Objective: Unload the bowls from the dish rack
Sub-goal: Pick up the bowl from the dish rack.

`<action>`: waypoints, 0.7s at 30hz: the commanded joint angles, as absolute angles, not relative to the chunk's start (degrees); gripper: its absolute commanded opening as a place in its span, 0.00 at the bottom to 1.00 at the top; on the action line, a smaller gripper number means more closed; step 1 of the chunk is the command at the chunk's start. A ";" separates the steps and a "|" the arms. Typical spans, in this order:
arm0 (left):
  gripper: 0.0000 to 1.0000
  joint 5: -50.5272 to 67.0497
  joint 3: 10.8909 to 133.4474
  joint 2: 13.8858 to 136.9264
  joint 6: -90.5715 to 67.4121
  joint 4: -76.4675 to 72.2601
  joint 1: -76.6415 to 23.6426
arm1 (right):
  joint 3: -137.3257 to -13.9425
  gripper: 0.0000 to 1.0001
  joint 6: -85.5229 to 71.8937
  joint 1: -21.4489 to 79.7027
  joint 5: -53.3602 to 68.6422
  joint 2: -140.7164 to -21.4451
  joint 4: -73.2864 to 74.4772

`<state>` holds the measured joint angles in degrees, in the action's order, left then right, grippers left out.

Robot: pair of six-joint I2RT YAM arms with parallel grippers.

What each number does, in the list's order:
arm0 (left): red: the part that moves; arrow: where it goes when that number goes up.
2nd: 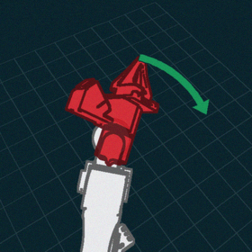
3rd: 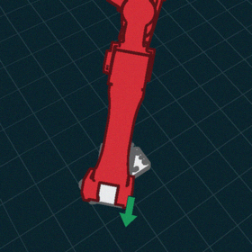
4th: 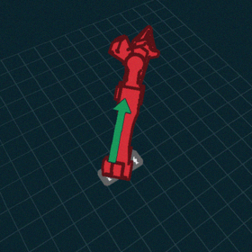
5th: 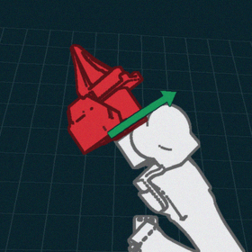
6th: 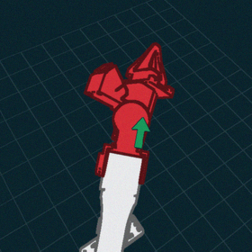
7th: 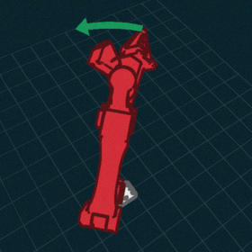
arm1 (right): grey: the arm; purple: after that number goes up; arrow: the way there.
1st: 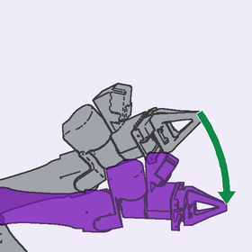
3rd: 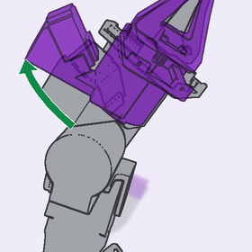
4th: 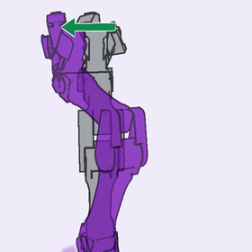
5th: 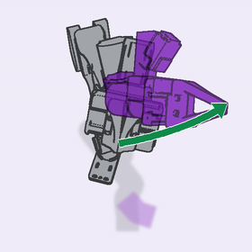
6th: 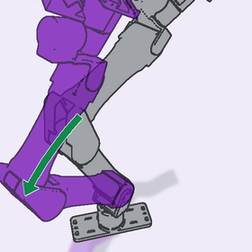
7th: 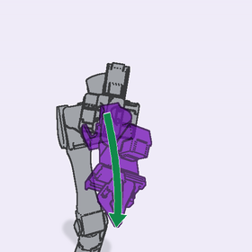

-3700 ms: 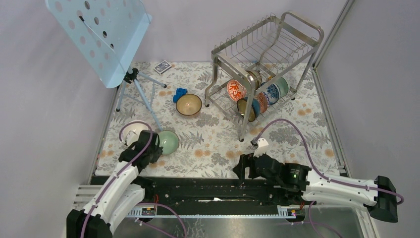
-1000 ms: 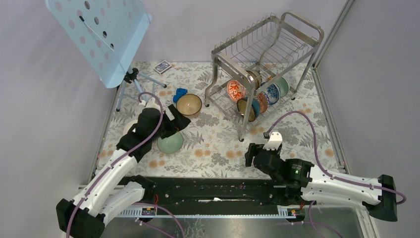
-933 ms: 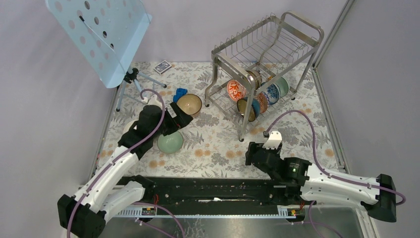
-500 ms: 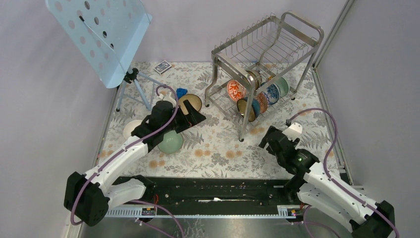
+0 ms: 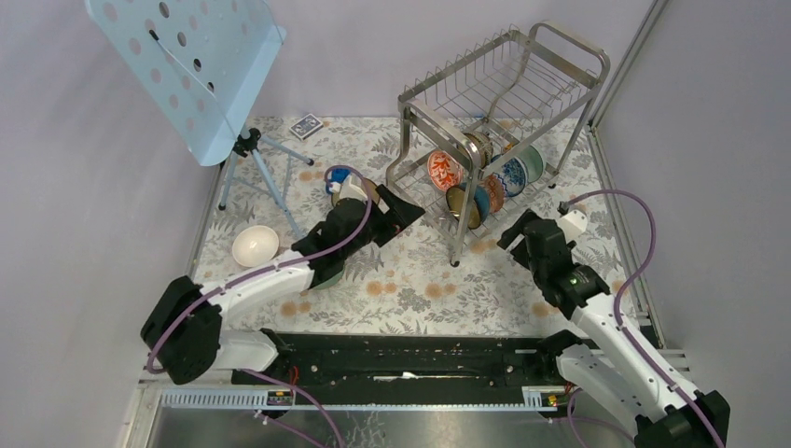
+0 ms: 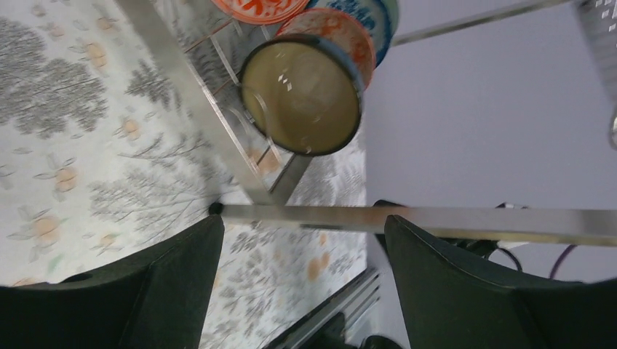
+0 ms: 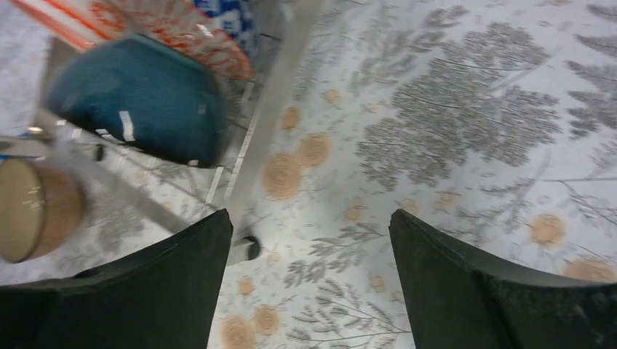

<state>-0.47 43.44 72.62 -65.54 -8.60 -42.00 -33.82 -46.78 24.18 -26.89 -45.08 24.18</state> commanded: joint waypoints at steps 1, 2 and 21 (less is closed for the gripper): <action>0.84 -10.91 41.56 77.32 -74.32 -28.49 -44.61 | -33.59 0.84 -44.70 23.62 -19.83 -41.43 15.76; 0.84 -10.73 42.11 79.09 -75.07 -30.46 -44.70 | -33.30 0.79 -44.57 23.60 -18.70 -40.80 15.36; 0.82 -4.43 56.78 102.77 -82.62 -40.34 -45.43 | -26.44 0.78 -42.43 23.61 -14.33 -28.63 22.47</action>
